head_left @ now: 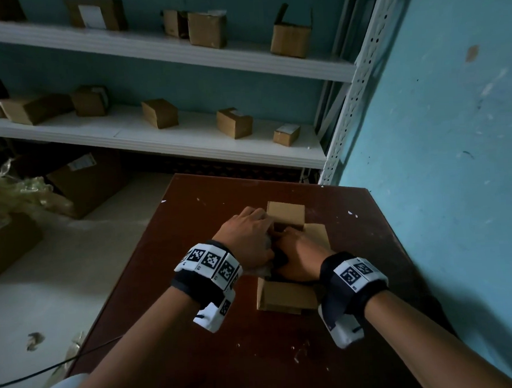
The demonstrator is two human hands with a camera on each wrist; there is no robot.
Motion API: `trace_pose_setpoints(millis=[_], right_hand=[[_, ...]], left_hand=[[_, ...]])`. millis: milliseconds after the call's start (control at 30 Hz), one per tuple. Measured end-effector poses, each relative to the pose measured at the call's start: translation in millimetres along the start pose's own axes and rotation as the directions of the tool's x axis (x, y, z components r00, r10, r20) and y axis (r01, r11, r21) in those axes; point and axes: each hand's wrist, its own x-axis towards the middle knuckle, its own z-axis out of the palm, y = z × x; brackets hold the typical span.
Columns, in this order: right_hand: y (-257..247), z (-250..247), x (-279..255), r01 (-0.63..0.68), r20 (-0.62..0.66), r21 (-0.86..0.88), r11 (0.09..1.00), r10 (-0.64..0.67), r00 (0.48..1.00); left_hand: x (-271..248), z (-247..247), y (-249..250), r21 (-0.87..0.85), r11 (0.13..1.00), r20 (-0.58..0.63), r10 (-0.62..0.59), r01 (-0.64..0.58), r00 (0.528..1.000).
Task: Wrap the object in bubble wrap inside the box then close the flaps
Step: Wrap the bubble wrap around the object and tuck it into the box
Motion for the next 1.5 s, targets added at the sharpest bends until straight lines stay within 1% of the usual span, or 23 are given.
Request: trace_pose_setpoints(millis=[67,133,200,267,367,433,533,600,733,900,967,1100,1300,1400,1500], right_hand=[[7,1,-6,0.015,-0.06,0.126,0.992,-0.008,0.998],[10,3,-10,0.023,-0.103,0.167,0.986,-0.006,0.995],[11,5,-12,0.011,-0.119,0.183,0.983,0.011,0.993],[10,3,-14,0.016,-0.131,0.243,0.97,0.016,0.991],[5,-3,-20,0.055,-0.147,0.307,0.95,-0.01,0.989],[3,-4,-22,0.057,-0.154,0.278,0.959,-0.014,0.988],[0,-5,-21,0.039,-0.15,0.168,0.985,-0.014,0.989],[-2,-6,-20,0.041,-0.151,0.133,0.99,-0.021,0.988],[-5,-6,-16,0.023,-0.118,0.125,0.992,-0.008,0.993],[-2,0,-10,0.005,-0.127,0.114,0.993,0.009,0.992],[-1,6,-8,0.021,-0.137,0.092,0.995,-0.008,0.991],[-1,12,-4,0.007,-0.133,0.072,0.997,0.003,0.991],[0,14,2,-0.006,-0.131,0.011,1.0,0.007,0.991],[0,17,6,-0.008,-0.149,0.008,1.0,0.009,0.989],[1,21,11,-0.028,-0.152,-0.032,0.999,0.023,0.988]], left_hand=[[1,1,0,0.002,1.0,-0.015,0.007,-0.007,1.0],[2,2,0,-0.009,1.0,-0.032,0.012,-0.013,0.999],[2,2,0,-0.007,1.0,-0.047,0.016,-0.016,0.999],[3,2,0,-0.003,1.0,-0.055,0.014,-0.014,0.998],[4,2,-1,-0.007,1.0,-0.062,0.016,-0.017,0.998],[4,2,-2,-0.011,1.0,-0.059,0.021,-0.022,0.998],[3,-1,-2,-0.033,0.999,-0.044,0.023,-0.025,0.999],[3,-1,-2,-0.036,0.999,-0.04,0.023,-0.025,0.999],[3,0,-2,-0.042,0.999,-0.021,0.008,-0.009,1.0],[4,0,-2,-0.018,1.0,-0.012,0.025,-0.025,1.0],[4,3,-3,-0.005,0.999,-0.007,0.037,-0.037,0.999],[5,9,-4,0.05,0.996,-0.022,0.068,-0.067,0.997],[6,13,-5,0.109,0.991,-0.052,0.085,-0.079,0.995],[6,16,-4,0.129,0.989,-0.047,0.081,-0.075,0.996],[8,18,-4,0.158,0.984,-0.039,0.085,-0.078,0.996]])
